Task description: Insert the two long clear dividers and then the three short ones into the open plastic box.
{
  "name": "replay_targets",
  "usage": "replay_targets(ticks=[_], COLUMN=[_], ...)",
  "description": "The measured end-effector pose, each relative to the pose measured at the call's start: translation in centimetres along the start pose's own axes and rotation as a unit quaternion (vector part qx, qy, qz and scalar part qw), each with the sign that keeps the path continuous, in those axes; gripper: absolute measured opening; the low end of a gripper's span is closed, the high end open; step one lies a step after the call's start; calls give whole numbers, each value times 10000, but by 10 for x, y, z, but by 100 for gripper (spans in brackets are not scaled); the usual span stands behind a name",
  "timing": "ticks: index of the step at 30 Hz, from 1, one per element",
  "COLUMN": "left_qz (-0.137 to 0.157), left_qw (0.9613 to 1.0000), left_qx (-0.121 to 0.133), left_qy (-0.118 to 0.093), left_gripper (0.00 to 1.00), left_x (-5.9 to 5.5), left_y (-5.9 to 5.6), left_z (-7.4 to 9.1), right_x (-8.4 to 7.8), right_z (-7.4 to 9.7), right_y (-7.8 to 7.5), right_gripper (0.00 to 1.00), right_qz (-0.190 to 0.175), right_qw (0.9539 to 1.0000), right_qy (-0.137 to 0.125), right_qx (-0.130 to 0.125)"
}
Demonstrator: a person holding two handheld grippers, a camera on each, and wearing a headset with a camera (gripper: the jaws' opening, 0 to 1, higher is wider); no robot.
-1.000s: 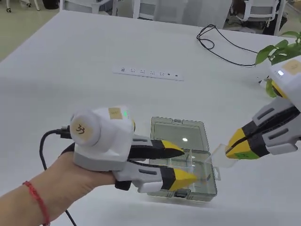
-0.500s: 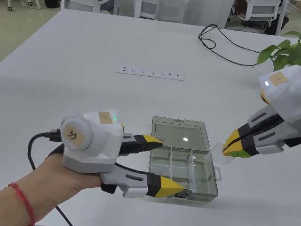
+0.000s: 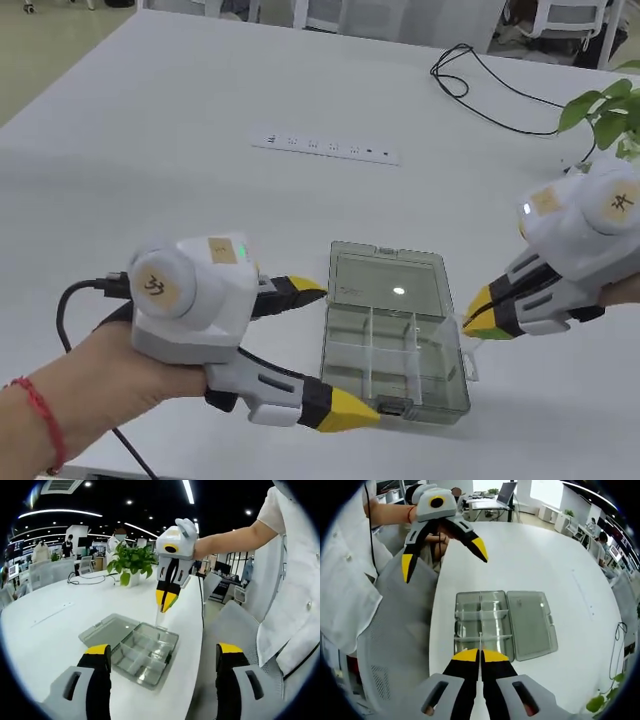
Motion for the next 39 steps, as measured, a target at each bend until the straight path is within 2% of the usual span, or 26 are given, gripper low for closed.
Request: replay_targets(ticks=[6,9,20,28,34,39], left_qz=[46,48,103,126,142,144], left_qw=[10000,10000,9999,9999,9998,9999], left_qx=[12,32,57,78,70,58], left_qy=[-19,-33,-46,-81,-71,-63], left_gripper=[94,96,95,94,93,93], left_x=[-1,-1,-3,-3,-4,-5], left_y=[0,1,0,0,0,-1], left_z=[1,1,2,4,4,4], right_x=[-3,-8,-15,-15,-12,-18], right_z=[-9,-12,-21,-25,-27,-32], right_y=[0,-5,-12,-11,-8,-12], right_gripper=[3,3,3,3,3,3], right_qz=[67,89,57,116,116,17], right_qw=[9999,9998,9996,9992,9991,9992], right_qy=[126,179,250,365,376,326], right_qx=[34,41,78,103,150,223])
Point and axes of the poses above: the centre of the closed fingertips' face, and the gripper's own axes: z roughly backward along the fingers, y roughly to its left, x roughly out of its top, the point moved 4 cm from there along z, roughly backward along the fingers, and after that the axes turned 3 degrees about -y, right-handed, at the moved point
